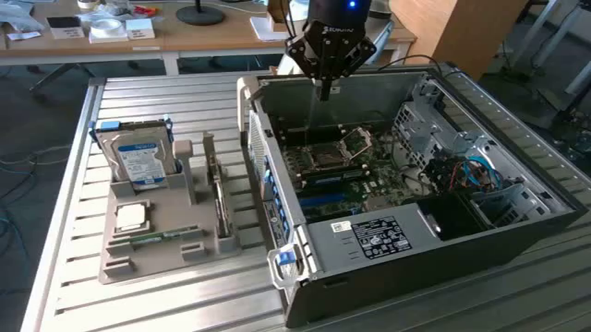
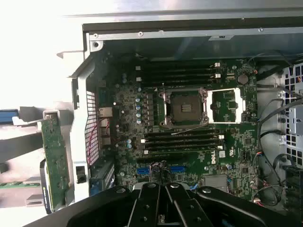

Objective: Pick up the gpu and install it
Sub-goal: 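Reach for the gpu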

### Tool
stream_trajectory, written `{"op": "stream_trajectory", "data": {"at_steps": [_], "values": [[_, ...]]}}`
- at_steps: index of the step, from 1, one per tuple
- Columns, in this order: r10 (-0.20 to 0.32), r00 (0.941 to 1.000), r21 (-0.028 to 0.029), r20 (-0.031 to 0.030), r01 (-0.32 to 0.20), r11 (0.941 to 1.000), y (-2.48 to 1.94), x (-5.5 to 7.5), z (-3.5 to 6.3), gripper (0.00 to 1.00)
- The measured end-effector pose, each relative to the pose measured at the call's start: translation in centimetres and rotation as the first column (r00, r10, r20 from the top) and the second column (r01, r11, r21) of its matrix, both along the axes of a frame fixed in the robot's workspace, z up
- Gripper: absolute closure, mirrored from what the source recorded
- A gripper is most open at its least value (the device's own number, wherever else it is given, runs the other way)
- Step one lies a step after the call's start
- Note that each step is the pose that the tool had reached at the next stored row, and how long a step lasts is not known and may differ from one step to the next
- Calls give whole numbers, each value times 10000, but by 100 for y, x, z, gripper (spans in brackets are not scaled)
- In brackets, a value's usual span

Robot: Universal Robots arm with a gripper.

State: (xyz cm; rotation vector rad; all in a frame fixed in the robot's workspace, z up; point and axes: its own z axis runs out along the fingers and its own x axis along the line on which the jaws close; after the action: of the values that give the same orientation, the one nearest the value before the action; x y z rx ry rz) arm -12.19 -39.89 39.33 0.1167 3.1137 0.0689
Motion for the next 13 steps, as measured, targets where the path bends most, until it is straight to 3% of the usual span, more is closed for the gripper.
{"op": "stream_trajectory", "data": {"at_steps": [13], "values": [[0, 10000, 0, 0, 0, 10000, 0, -2, 0, 89]]}}
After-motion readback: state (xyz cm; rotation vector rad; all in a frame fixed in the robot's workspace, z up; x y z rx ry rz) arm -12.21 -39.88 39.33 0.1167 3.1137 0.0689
